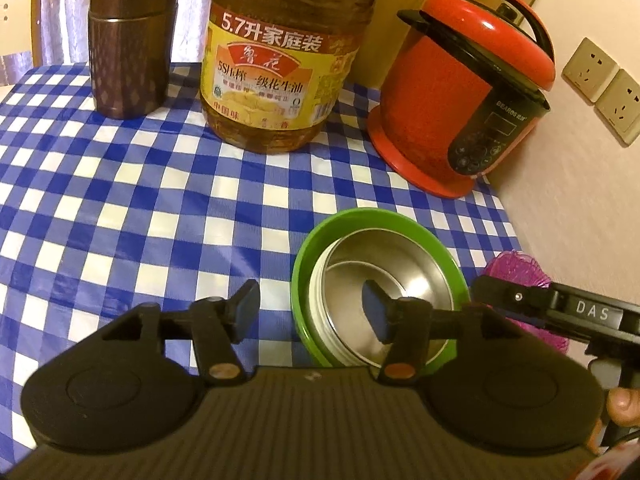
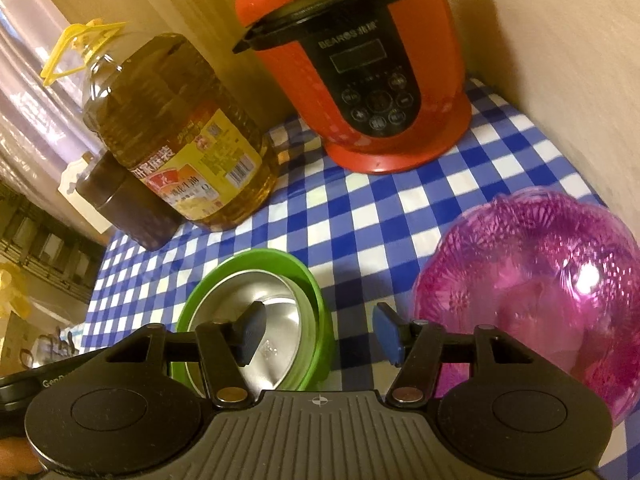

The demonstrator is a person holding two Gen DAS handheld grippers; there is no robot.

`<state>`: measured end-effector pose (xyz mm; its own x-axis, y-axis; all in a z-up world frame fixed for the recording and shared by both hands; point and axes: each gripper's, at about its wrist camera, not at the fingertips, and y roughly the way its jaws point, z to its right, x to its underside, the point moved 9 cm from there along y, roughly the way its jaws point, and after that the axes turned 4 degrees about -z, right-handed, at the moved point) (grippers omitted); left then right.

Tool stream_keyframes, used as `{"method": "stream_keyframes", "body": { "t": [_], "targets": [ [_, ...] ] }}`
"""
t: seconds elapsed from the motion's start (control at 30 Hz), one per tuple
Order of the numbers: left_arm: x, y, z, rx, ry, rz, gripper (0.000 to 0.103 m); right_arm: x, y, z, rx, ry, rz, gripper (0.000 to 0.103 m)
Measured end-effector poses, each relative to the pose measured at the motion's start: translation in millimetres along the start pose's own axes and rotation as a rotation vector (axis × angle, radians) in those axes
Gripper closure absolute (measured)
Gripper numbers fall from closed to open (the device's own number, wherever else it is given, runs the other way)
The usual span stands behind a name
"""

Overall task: Organize plates and bowls
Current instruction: 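Close both grippers on the green bowl rim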

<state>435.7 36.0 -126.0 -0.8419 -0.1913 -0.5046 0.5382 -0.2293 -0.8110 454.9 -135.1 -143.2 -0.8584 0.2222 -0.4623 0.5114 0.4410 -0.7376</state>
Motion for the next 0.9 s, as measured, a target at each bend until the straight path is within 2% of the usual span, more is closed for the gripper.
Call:
{"method": "stream_keyframes", "body": {
  "t": [0.27, 0.73, 0.9],
  "targets": [
    [3.9, 6.0, 1.2, 0.003, -0.007, -0.007, 0.049, 8.0, 3.0, 2.9, -0.018, 0.034, -0.021, 0.044],
    [15.6, 30.4, -5.9, 0.085, -0.079, -0.013, 0.049, 16.0, 31.1, 5.7, -0.084, 0.12, -0.059, 0.044],
    [16.9, 36.2, -7.5, 0.103, -0.093, -0.006, 0.05, 14.9, 37.2, 8.0, -0.086, 0.136, -0.04, 0.044]
  ]
}}
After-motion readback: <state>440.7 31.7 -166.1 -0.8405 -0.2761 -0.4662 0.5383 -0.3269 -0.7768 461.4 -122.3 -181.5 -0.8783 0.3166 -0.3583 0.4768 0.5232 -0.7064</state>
